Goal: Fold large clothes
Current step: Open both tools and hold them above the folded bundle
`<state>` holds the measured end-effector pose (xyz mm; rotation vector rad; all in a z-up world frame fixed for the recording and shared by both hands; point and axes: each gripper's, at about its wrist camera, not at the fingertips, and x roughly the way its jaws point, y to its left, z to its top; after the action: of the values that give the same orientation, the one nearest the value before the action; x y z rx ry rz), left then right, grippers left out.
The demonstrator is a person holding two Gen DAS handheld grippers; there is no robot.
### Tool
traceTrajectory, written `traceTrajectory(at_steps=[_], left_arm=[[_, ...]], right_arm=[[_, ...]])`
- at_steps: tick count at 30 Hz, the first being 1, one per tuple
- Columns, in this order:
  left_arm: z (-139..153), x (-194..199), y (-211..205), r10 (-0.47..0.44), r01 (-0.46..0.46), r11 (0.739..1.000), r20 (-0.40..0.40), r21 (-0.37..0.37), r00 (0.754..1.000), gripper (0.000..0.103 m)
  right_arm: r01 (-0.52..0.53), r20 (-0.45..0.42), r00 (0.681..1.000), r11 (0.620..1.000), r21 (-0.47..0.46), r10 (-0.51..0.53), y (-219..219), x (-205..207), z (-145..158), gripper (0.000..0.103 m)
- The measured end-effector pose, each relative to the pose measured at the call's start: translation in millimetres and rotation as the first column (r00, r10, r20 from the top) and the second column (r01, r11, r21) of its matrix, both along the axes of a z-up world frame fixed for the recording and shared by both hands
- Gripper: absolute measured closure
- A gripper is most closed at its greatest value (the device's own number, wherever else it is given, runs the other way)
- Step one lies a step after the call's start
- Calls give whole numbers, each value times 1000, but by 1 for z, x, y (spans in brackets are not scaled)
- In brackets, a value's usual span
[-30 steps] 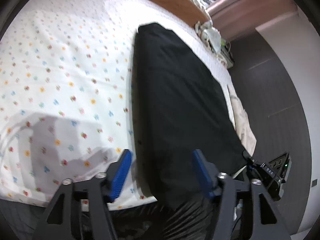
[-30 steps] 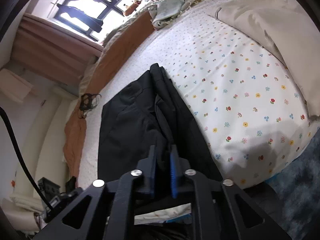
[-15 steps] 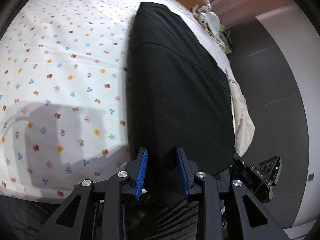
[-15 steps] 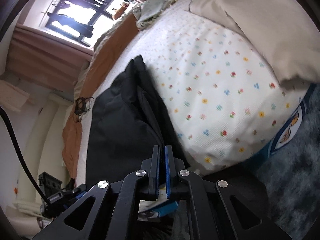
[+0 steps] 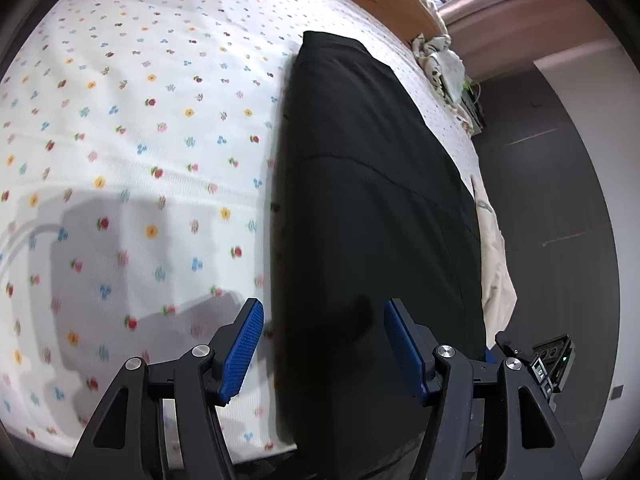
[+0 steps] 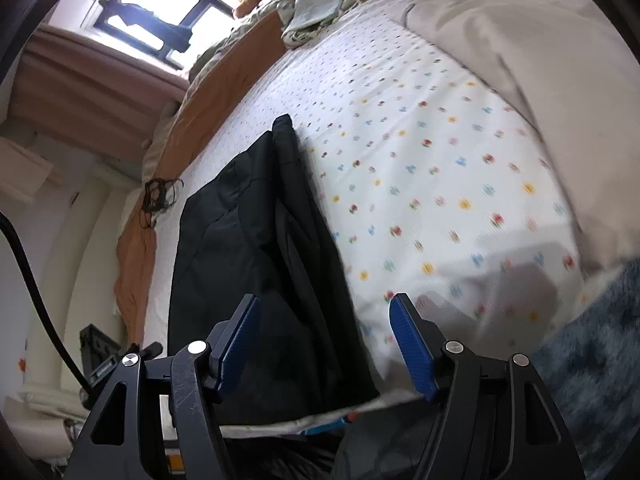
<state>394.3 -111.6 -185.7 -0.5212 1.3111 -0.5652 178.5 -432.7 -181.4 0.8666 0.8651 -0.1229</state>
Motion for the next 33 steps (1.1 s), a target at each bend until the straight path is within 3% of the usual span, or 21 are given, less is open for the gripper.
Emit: traceTrajectory(at_steps=[9, 17, 25, 33], left_arm=[[-5, 30, -3, 18, -18, 1000, 8, 17, 1000, 39], [-6, 51, -9, 18, -18, 1000, 28, 24, 999, 39], [-14, 69, -16, 12, -13, 999, 25, 33, 1000, 39], [-19, 95, -36, -12, 11, 999, 30, 47, 999, 39]], right_arm=[[-90, -36, 995, 996, 2, 90, -14, 59, 3, 33], [-157, -92, 983, 988, 14, 157, -22, 109, -13, 32], [-225, -114, 965, 969, 105, 236, -29, 148, -38, 32], [-294, -72, 948, 939, 180, 310, -23, 188, -52, 32]])
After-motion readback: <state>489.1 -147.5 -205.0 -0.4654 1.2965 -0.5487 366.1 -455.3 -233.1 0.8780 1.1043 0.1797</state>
